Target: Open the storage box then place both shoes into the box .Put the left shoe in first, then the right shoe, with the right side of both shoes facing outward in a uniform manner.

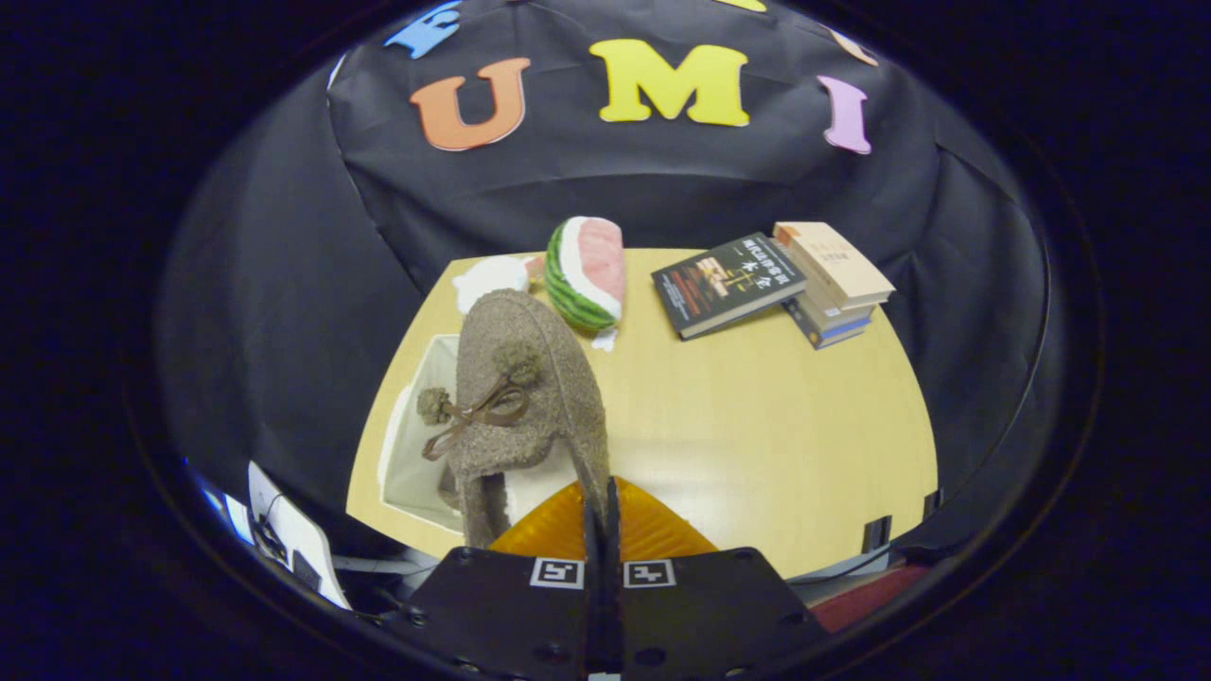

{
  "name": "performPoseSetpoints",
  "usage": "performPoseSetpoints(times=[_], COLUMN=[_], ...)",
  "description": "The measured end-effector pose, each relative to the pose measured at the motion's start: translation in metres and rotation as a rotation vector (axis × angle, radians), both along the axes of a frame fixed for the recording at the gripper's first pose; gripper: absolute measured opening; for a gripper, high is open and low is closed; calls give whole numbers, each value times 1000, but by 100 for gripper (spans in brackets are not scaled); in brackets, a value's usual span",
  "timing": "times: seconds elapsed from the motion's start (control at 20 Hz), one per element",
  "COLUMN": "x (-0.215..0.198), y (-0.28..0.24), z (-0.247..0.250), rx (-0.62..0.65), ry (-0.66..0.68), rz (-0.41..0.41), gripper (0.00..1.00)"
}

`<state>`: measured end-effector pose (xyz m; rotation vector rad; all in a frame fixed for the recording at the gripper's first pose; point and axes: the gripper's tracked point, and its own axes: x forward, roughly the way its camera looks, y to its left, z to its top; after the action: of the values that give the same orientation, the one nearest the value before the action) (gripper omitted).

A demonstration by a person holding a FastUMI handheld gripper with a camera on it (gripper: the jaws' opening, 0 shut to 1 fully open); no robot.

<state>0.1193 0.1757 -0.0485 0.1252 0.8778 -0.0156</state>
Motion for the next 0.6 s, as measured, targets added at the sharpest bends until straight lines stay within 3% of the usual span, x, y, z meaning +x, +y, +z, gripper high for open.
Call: performPoseSetpoints(times=[0.25, 0.45, 0.6], x=[38, 67, 79], y=[69, 88, 82], z=[-41, -91, -120], rx=[7, -6, -11], ry=[61, 140, 181], rz=[26, -12, -83], gripper=[1, 0, 1])
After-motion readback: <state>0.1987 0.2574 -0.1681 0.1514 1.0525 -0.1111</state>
